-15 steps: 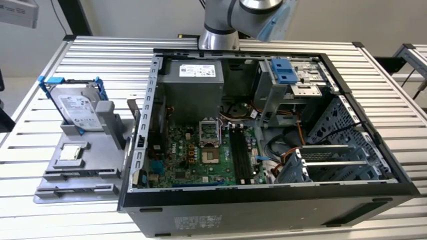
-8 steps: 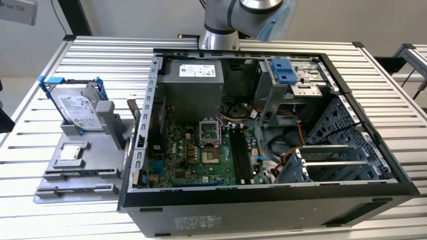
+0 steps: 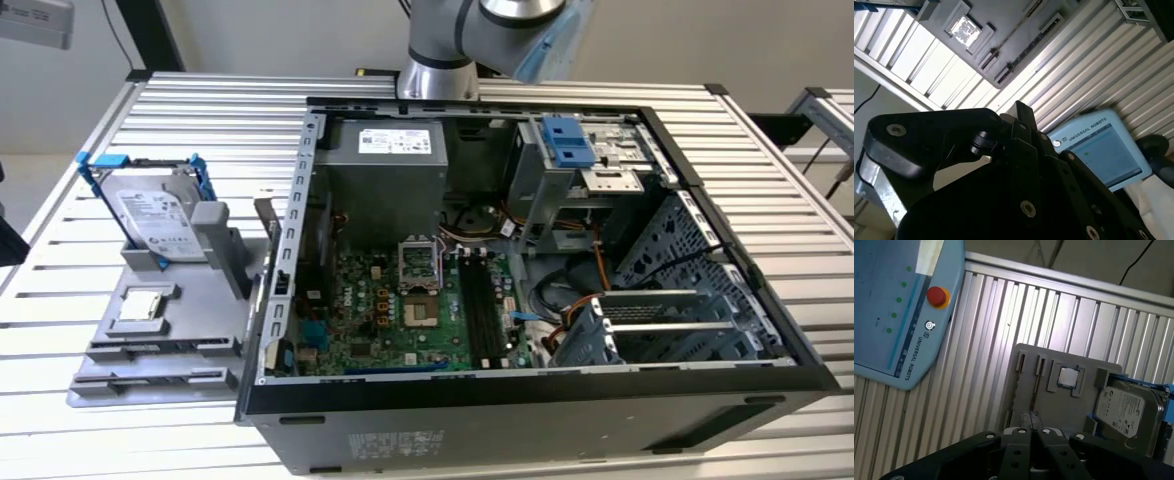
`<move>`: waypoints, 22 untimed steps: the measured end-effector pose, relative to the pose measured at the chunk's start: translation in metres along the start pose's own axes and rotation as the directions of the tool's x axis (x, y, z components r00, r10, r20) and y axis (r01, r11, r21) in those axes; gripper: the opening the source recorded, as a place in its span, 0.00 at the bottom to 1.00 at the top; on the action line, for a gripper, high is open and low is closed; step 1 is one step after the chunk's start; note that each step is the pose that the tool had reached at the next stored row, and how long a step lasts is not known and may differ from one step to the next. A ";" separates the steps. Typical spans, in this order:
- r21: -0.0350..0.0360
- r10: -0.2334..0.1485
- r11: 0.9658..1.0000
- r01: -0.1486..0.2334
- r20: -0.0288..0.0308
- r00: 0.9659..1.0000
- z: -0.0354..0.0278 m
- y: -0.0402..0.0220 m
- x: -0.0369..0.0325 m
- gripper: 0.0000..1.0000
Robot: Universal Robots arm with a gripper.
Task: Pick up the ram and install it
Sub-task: 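Pick up the ram and move it above insertion slot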
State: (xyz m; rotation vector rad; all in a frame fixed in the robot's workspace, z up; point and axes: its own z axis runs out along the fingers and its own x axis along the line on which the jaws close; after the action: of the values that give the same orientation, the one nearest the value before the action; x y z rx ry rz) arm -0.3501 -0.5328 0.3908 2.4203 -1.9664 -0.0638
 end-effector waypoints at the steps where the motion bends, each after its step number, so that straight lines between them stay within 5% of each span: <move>1: 0.000 -0.002 1.000 0.002 0.000 1.000 0.0000 0.0000 0.0000 0.00; 22: -0.001 -0.050 0.999 0.050 -0.002 0.999 0.0000 0.0000 0.0000 0.00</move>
State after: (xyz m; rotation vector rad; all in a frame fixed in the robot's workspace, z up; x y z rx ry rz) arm -0.3501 -0.5328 0.3908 2.4680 -1.9045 -0.0629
